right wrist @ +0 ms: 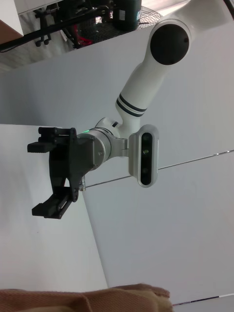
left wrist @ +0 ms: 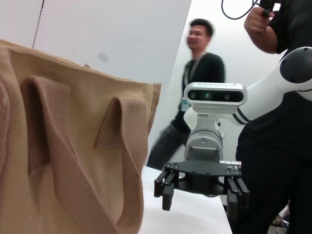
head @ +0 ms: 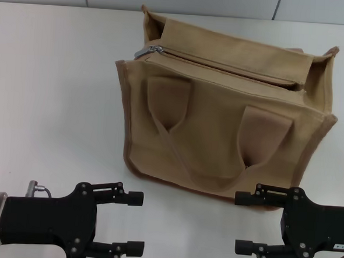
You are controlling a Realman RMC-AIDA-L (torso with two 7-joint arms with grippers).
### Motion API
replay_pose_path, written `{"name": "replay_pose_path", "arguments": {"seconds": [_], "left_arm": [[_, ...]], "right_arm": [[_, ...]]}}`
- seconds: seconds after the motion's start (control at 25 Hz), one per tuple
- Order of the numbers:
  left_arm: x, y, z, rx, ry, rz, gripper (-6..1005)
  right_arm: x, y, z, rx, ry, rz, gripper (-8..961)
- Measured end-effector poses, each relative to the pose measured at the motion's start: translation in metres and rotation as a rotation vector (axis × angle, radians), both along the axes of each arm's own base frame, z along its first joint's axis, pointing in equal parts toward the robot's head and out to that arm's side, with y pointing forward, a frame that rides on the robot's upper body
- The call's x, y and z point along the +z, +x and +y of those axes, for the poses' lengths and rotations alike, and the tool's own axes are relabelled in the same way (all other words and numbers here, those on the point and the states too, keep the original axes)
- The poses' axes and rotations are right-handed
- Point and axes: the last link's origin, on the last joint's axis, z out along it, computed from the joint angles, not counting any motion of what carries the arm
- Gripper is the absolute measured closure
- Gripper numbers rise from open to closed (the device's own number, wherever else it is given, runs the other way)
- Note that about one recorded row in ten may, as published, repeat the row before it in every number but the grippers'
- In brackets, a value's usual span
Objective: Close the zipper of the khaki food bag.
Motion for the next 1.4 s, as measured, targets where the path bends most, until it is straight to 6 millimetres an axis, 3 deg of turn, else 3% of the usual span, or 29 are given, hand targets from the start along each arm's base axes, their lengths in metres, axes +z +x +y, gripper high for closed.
{"name": "replay_pose_path", "arguments": {"seconds": [0.88,1.0,1.4], "left_arm": [[0.006,0.008,0.004,-0.01,0.018,-0.055,198],[0.022,0.021,0.012,-0.028,0.089,-0.177,199],[0.043,0.036,0.043,0.063,0.366,-0.373,199]], "right_arm": [[0.0,0.0,-0.001,0.001,-0.003,0.005,174],[0.0,0.0,-0.001,-0.002,-0.001,0.003,174],[0.0,0.0,0.0,-0.002,0.001,0.001,174]]}}
